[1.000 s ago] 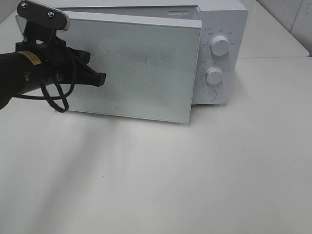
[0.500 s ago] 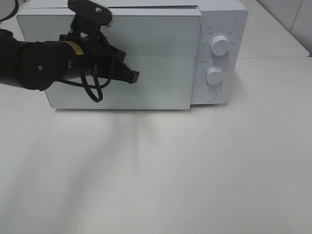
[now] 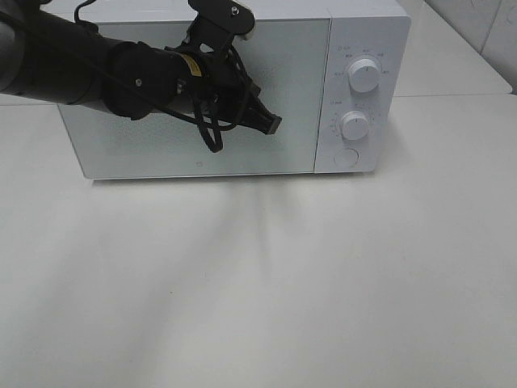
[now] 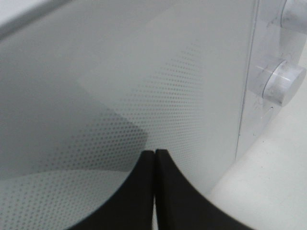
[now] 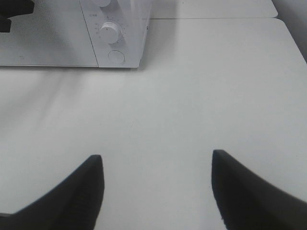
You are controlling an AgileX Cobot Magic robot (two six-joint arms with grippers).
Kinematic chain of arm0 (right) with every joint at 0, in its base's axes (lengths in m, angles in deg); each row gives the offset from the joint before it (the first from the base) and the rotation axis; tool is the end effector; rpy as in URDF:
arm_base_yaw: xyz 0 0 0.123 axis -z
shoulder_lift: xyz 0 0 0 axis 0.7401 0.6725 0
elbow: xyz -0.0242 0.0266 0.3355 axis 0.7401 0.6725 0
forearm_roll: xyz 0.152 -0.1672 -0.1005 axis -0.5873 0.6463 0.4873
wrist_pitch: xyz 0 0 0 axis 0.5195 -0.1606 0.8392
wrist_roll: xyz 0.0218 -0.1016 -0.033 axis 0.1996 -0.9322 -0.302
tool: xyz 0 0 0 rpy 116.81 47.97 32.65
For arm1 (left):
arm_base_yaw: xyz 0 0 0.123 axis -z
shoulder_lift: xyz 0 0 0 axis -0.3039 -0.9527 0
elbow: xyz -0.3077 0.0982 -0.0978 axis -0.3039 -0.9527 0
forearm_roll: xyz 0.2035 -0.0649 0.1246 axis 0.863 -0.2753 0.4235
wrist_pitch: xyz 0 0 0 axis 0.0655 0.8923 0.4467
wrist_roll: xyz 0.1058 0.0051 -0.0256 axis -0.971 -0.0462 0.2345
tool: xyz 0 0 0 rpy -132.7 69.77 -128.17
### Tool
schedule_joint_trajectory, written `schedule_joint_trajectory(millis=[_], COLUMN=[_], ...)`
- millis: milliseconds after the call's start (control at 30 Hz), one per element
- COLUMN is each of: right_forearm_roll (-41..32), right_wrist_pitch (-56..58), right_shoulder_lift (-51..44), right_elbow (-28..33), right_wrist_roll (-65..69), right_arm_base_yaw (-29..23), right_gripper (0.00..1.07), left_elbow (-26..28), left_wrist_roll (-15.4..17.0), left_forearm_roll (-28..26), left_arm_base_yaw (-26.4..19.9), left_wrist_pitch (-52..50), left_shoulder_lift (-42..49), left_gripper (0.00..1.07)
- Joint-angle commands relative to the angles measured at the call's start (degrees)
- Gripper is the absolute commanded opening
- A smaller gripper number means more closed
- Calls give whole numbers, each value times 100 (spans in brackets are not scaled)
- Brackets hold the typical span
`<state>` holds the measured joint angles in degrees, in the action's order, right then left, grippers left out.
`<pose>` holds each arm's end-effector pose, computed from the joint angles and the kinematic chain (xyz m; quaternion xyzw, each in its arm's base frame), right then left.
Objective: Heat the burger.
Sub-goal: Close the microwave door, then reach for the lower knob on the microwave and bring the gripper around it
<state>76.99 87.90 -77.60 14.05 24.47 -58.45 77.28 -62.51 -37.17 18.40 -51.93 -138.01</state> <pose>-0.0433 -0.0132 0.2739 -0.0658 0.8339 0.0323 0.5471 0.3929 -0.2837 0.2364 0.3464 0.7804 -0.0985 0.5111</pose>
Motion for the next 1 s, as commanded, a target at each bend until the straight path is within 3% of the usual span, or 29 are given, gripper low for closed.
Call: schedule_joint_trajectory(millis=[33,700,867,933,1000], right_forearm_roll=[-11,-11,-11,-11,-11], right_wrist_pitch=[-63,-63,-63,-63,-63], right_shoulder_lift=[-132,-132,-132,-132,-126], right_elbow=[23,23,23,23,23], right_wrist_roll=[-63,-63,-63,-63,-63], right_arm_base_yaw=[11,11,11,11,11], right_gripper=[62,62,62,62,62], left_elbow=[235,223,223,223,223], left_wrist_roll=[46,69,229,516,607], left_forearm_roll=[-138,-166,-132,-52,-52], left_arm_base_yaw=[-166,-97,-103,-218,-264], left_wrist_pitch=[-688,3065,3971,4538,4664], left_shoulder_lift=[-6,1043,1455,1793,1874], left_gripper=[0,0,0,0,0])
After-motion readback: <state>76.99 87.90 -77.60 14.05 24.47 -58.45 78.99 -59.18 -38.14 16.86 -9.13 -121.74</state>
